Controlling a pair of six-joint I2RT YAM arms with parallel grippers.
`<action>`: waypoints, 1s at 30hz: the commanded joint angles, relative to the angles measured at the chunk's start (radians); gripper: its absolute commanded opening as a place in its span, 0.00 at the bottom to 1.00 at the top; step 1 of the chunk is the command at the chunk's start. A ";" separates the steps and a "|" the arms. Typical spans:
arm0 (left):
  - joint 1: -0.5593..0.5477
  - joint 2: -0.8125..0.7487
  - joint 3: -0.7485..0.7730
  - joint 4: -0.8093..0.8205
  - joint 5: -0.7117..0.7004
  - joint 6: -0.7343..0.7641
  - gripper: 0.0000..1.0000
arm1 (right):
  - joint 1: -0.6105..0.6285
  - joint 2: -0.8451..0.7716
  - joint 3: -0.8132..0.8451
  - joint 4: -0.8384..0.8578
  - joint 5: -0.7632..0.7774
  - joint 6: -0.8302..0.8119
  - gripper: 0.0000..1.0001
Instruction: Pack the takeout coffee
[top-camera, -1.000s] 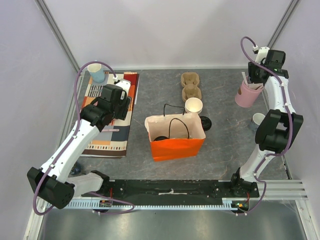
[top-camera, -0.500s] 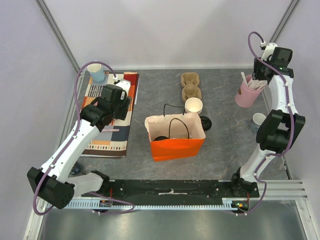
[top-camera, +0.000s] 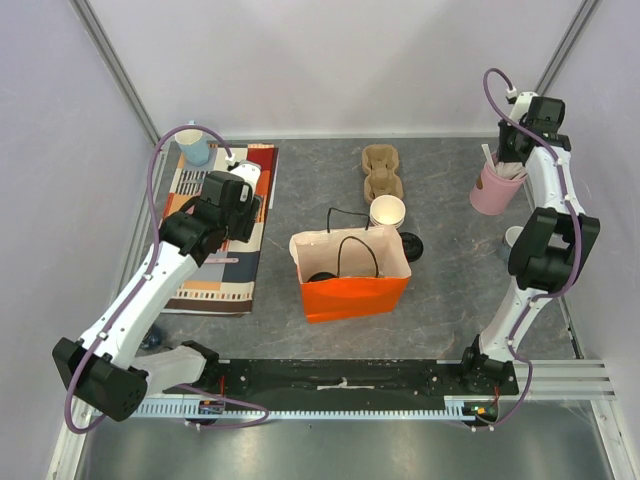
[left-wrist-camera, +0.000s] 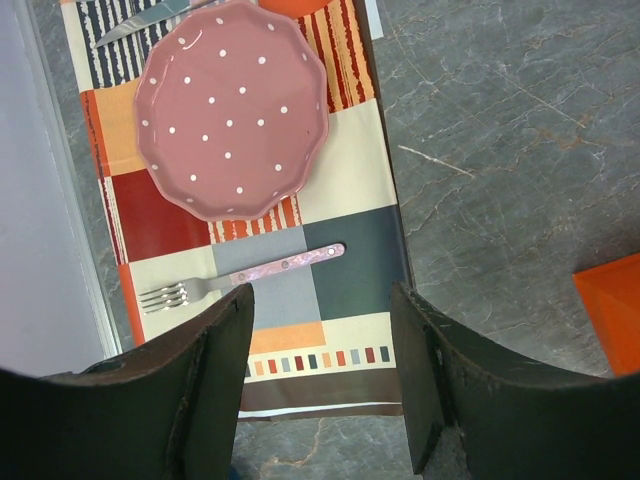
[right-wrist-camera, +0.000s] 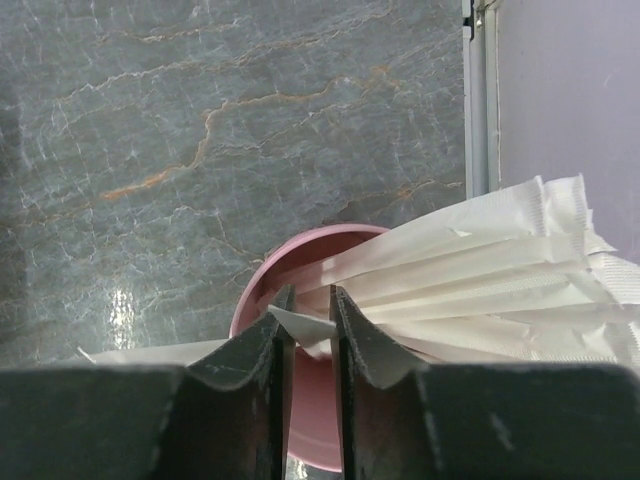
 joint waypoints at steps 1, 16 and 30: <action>0.004 -0.022 -0.004 0.029 -0.001 0.036 0.63 | -0.004 0.007 0.066 0.032 0.010 0.012 0.23; 0.004 0.010 0.054 0.024 0.011 0.047 0.68 | -0.004 -0.246 0.129 0.023 0.212 0.043 0.00; 0.004 0.024 0.122 -0.055 0.065 0.048 0.68 | -0.004 -0.617 0.207 0.031 0.201 0.172 0.00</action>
